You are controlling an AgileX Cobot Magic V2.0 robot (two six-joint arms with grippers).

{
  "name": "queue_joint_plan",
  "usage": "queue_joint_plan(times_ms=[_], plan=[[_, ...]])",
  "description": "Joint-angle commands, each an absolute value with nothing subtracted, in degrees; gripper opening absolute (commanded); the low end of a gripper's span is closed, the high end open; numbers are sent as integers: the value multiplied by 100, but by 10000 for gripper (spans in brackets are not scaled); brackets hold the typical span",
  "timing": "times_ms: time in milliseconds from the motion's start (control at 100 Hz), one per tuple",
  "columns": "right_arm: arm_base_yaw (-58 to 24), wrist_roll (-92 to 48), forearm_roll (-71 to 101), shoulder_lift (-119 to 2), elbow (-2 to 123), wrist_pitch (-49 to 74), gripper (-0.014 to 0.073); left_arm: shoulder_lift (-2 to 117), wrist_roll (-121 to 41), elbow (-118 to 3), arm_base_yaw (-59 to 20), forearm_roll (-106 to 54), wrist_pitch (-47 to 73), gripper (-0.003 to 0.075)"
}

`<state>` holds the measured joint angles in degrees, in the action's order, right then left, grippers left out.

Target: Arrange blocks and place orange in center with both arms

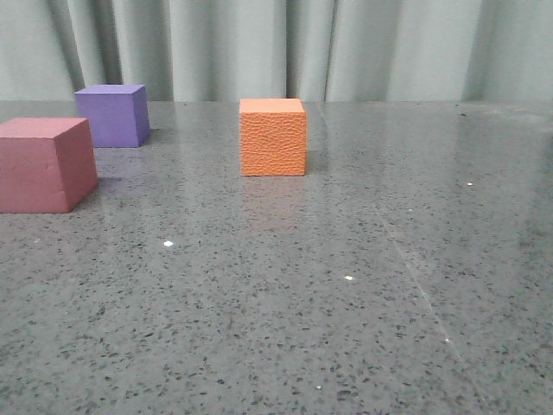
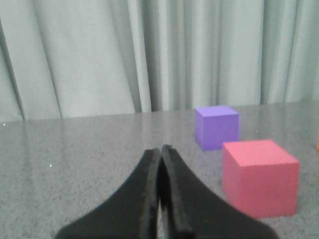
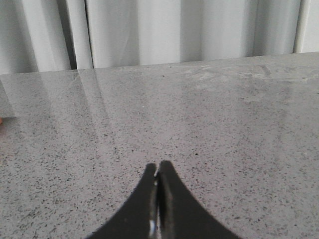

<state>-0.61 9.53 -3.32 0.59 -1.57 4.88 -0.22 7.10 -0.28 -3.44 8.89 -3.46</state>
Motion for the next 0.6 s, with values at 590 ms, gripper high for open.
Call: queue_joint_plan(times_ms=[590], plan=[[-26,896,-318,113,-81,-38,-67,2739,735,-4615,-338,-43,3393,-19]])
